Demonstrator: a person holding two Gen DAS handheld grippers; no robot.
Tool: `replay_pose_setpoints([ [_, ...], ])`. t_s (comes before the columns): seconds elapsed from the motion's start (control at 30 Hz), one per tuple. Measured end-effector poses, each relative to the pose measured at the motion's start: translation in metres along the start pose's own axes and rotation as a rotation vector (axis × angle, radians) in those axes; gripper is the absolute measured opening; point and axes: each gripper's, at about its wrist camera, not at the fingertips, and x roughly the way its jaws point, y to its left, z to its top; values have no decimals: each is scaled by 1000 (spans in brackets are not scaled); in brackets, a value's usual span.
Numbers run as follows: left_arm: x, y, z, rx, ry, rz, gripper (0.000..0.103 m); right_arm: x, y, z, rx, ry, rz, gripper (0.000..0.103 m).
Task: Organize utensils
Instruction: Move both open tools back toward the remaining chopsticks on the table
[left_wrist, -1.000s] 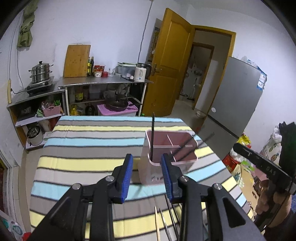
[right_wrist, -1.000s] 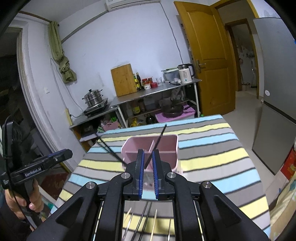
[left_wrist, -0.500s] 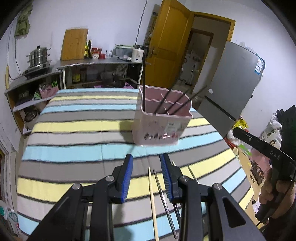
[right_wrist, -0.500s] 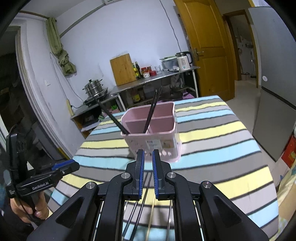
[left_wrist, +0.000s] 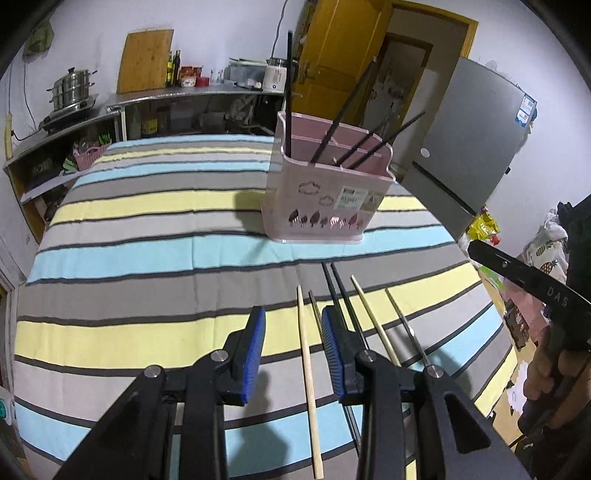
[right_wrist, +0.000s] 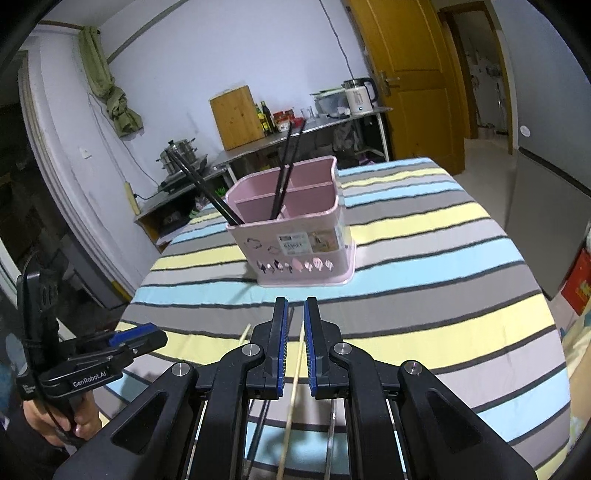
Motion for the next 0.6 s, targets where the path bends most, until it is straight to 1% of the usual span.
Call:
replay_pose_setpoints([
  [0.37,39,-1,-13,13,107,-6,33,30,-12,-19,12,102,-26,9],
  [0.6,55,2,-13,5,140,-8,33,44,-14,-22,20,140,-25,9],
])
